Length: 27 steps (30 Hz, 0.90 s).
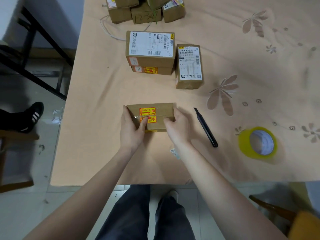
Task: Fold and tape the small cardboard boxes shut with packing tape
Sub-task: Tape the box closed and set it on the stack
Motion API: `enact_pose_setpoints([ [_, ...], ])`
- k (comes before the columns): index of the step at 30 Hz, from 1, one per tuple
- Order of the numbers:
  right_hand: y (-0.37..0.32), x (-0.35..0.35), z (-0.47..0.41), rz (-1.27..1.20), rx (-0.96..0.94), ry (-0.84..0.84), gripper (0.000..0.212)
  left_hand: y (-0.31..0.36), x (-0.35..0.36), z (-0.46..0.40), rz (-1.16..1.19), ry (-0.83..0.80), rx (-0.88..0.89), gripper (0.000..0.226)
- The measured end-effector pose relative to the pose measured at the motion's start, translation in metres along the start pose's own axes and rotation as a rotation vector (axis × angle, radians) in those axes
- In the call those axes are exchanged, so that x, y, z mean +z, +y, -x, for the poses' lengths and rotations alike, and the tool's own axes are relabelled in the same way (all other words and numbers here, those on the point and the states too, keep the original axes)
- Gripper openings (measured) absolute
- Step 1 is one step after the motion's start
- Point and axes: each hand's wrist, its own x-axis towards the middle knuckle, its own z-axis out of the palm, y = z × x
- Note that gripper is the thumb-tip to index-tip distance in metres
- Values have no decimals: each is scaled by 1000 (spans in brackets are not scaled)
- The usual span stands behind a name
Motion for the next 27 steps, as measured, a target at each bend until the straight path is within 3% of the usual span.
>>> enact_pose_setpoints([
  [3, -1, 3, -5, 28, 30, -12, 35, 3, -1, -3, 49, -18, -52, 73],
  [7, 3, 3, -15, 108, 98, 24, 27, 7, -7, -7, 113, -65, -129, 61],
  [10, 1, -7, -20, 191, 88, -44, 19, 8, -8, -9, 130, -102, -143, 57],
  [12, -6, -12, -21, 302, 21, -47, 31, 12, -7, -11, 105, -133, -147, 68],
  [14, -10, -12, -28, 525, -175, 72, 53, 16, -6, -17, -74, -81, -106, 86],
  [17, -16, 1, -45, 791, -454, 109, 50, 24, -5, -34, -372, 91, 143, 66],
  [21, 2, 20, -61, 968, -452, -70, 46, 19, 7, -49, -684, -119, 317, 54],
  [23, 13, 25, -59, 1044, -486, -11, 42, 11, 11, -49, -750, -165, 311, 53],
  [27, 16, 32, -56, 1092, -526, 145, 34, 7, 16, -47, -819, -92, 329, 52],
])
